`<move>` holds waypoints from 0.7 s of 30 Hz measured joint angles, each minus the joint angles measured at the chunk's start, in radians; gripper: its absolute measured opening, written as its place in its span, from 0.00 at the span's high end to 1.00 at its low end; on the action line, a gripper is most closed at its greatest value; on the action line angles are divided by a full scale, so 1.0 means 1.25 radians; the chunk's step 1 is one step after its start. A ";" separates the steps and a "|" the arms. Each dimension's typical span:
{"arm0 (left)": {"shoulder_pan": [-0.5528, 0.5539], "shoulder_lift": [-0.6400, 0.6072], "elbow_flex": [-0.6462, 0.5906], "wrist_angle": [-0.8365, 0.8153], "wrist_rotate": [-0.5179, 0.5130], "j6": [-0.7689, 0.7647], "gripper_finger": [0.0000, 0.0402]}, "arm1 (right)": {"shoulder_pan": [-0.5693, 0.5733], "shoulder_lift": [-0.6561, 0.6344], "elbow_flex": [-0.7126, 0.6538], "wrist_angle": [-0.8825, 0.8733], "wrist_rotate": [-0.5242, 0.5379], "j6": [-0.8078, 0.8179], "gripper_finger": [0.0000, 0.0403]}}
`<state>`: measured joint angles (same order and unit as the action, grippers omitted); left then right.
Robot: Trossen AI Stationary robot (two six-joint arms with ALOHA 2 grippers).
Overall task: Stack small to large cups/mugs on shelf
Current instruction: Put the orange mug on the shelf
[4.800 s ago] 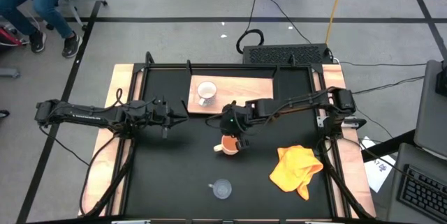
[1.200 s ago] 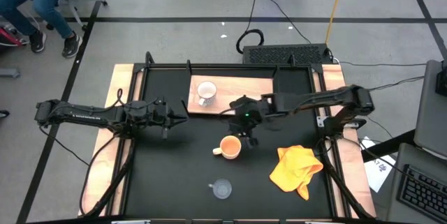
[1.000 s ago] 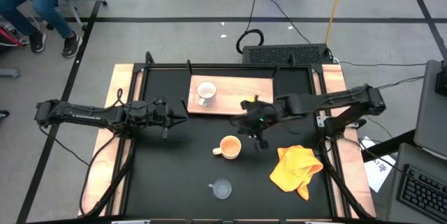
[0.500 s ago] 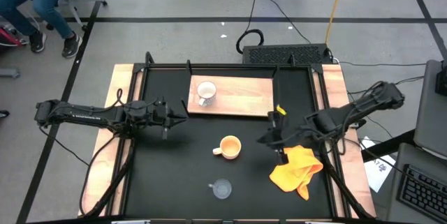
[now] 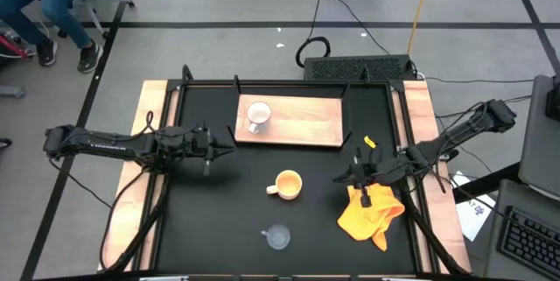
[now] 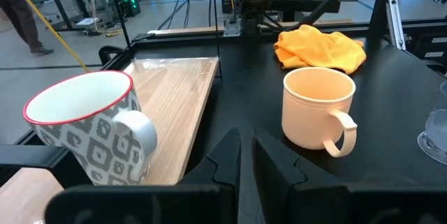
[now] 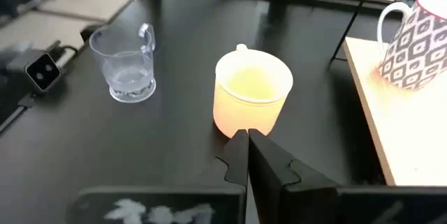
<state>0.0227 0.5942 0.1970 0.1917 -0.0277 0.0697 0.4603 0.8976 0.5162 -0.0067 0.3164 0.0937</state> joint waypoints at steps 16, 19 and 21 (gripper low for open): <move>0.000 0.000 0.000 -0.001 -0.009 0.020 0.90 | -0.043 -0.084 -0.334 0.451 0.001 -0.058 1.00; 0.000 0.000 0.000 -0.001 -0.012 0.003 0.90 | -0.055 -0.084 -0.342 0.458 0.001 -0.058 1.00; 0.000 0.000 0.000 -0.003 -0.015 -0.001 0.90 | -0.059 -0.084 -0.349 0.458 0.001 -0.057 1.00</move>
<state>0.0227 0.5941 0.1970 0.1879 -0.0469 0.0678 0.3861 0.7925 0.0800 0.5652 0.3180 0.0218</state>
